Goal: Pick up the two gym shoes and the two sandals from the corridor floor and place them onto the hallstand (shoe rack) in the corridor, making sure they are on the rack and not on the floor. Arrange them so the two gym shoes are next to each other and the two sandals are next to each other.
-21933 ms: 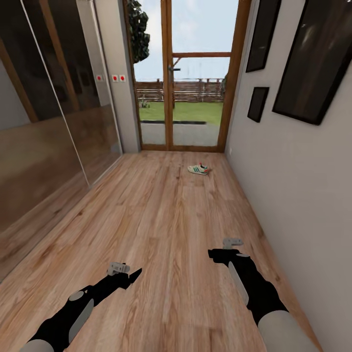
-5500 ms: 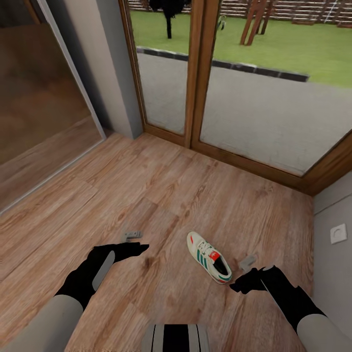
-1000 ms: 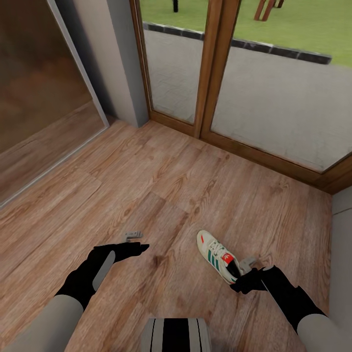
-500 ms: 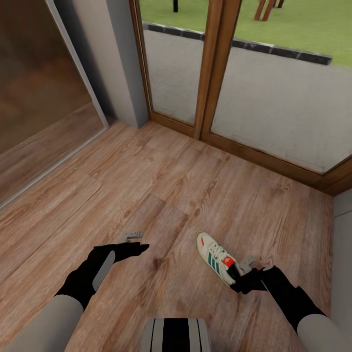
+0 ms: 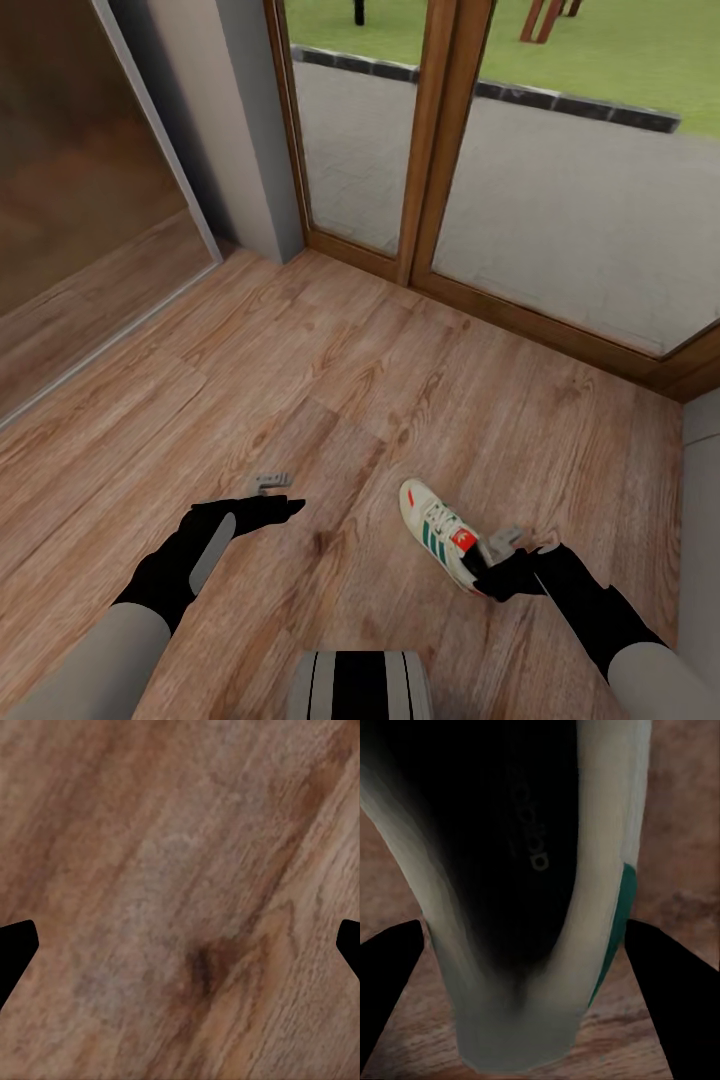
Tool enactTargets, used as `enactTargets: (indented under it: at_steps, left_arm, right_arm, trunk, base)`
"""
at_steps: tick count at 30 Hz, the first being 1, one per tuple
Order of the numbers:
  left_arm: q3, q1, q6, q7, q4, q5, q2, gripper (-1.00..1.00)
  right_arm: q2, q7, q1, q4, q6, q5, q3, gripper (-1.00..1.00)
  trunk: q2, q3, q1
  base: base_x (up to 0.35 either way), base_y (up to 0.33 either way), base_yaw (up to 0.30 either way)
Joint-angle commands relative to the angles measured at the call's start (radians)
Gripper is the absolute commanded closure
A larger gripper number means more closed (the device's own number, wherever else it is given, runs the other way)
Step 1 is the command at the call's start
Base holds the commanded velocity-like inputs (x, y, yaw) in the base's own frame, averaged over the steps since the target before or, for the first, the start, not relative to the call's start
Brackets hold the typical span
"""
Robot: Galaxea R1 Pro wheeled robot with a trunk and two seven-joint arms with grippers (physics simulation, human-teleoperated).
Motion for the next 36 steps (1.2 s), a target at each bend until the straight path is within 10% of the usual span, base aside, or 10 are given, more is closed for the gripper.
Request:
enactTargets:
  at_steps: [1, 22, 36]
  left_arm:
    - [-0.002, 0.000, 0.004, 0.000, -0.001, 0.002, 0.001, -1.00]
    - [-0.002, 0.000, 0.005, 0.000, -0.001, 0.002, 0.001, -1.00]
    - [0.001, 0.000, 0.009, 0.000, -0.001, 0.002, 0.004, -1.00]
  right_arm:
    - [-0.001, 0.006, 0.000, -0.002, 0.003, 0.009, 0.002, 1.00]
    - [-0.001, 0.006, -0.001, -0.002, 0.003, 0.010, 0.002, 1.00]
    - [0.001, 0.005, -0.001, -0.002, 0.002, 0.008, 0.001, 1.00]
  trunk:
    - [0.000, -0.001, 0.000]
    - [0.000, -0.001, 0.000]
    - [0.003, 0.053, -0.006]
  base:
    - [0.000, 0.000, 0.000]
    - [0.000, 0.000, 0.000]
    - [0.000, 0.000, 0.000]
